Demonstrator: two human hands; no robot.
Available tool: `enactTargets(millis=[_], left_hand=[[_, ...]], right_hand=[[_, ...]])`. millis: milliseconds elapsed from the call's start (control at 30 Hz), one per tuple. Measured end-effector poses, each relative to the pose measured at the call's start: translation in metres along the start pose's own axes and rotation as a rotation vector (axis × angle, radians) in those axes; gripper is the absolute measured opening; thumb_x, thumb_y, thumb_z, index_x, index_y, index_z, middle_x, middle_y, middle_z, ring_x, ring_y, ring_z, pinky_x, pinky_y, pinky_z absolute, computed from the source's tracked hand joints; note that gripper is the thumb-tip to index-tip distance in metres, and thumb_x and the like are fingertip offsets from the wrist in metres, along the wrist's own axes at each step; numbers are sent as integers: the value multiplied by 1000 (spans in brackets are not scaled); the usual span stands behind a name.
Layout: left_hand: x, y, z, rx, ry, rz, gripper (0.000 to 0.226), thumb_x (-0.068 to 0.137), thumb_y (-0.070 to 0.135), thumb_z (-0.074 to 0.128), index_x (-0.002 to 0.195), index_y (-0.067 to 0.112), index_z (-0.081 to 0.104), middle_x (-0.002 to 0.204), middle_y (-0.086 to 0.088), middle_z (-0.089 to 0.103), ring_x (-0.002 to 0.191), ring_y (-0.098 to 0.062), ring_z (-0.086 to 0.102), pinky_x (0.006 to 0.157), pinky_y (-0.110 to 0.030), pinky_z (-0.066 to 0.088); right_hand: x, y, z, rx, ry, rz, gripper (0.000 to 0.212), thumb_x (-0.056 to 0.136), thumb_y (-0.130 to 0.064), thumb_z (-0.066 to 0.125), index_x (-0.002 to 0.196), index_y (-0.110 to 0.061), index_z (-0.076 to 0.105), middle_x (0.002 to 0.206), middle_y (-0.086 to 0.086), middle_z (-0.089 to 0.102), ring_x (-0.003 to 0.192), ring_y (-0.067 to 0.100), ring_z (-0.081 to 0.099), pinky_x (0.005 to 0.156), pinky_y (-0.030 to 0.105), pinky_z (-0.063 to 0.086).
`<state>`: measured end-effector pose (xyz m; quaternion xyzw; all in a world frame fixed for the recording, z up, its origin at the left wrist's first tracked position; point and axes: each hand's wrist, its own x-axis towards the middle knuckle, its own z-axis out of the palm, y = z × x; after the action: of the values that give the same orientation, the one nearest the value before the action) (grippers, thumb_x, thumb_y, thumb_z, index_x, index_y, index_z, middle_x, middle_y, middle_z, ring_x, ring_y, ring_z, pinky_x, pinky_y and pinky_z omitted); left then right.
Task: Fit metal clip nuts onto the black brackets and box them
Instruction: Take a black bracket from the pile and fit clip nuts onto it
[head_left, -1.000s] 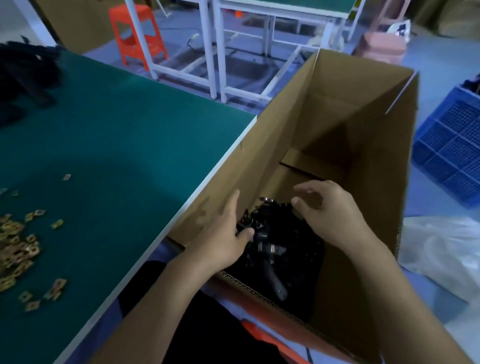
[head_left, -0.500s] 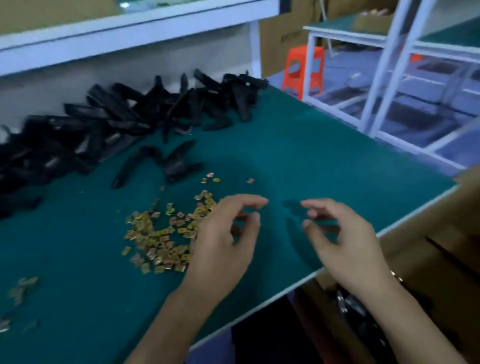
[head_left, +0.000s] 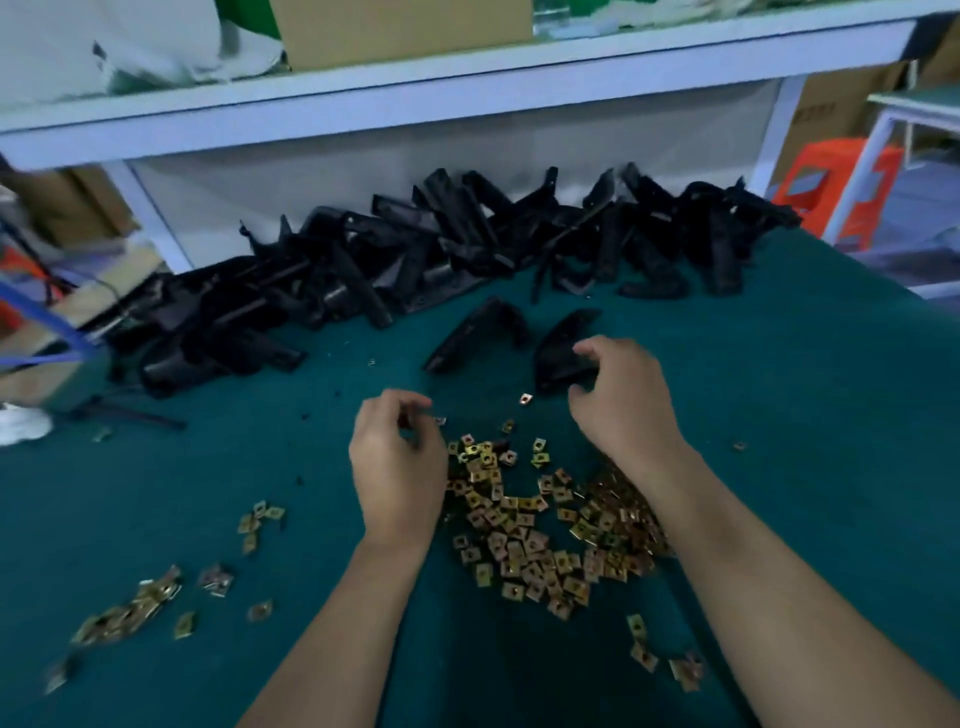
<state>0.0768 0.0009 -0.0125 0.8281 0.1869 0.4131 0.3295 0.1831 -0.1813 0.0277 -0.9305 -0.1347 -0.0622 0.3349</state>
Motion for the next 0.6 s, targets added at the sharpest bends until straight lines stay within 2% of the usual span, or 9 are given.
enactTargets(millis=[67,167,267,367,433,533,600], left_hand=[[4,-2,3,-20,21,34,17,92,-2,63,91,15,64,89,3,58,81,-1,55,71,-10,42],[7,-2,5,-85,79,37,20,93,-2,62,87,17,64,89,4,58,83,-5,57,69,-17,46],[8,-2,5,-141,117,-31,25,93,-1,61,85,23,62,88,6,59,84,-7,58,69,-16,46],[9,-2,5,-176,109,-84,24,94,1,60,85,23,63,89,6,59,84,-6,57,68,-14,46],[10,-3,5,-198,103,-121,24,95,4,60,85,25,63,89,7,59,83,-5,58,68,-13,45],[10,-3,5,-244,76,-178,26,95,8,59,84,31,62,90,9,61,83,-7,59,66,-14,46],[11,-3,6,-258,48,-189,25,94,9,59,86,32,62,90,9,62,81,-8,60,64,-15,46]], right_hand=[[21,-1,7,-66,-66,58,59,90,-13,71,144,-22,48,134,5,58,125,29,50,99,45,49],[39,7,16,-121,-128,77,63,90,-13,73,144,-26,43,123,3,65,114,28,58,96,46,48],[39,16,22,-198,-93,-77,63,91,-16,72,142,-29,38,113,2,64,107,27,56,85,42,39],[36,22,21,-306,-151,-210,60,95,-20,66,142,-39,34,107,0,53,110,26,47,83,41,30],[33,24,20,-315,-190,-240,50,99,-21,62,138,-41,39,103,-2,45,106,27,48,83,39,32],[18,20,18,-164,-76,-279,26,105,-23,51,127,-35,54,109,-1,43,95,25,55,83,38,47],[9,13,13,8,78,-297,21,106,-21,47,122,-30,58,111,-2,46,94,14,55,85,33,50]])
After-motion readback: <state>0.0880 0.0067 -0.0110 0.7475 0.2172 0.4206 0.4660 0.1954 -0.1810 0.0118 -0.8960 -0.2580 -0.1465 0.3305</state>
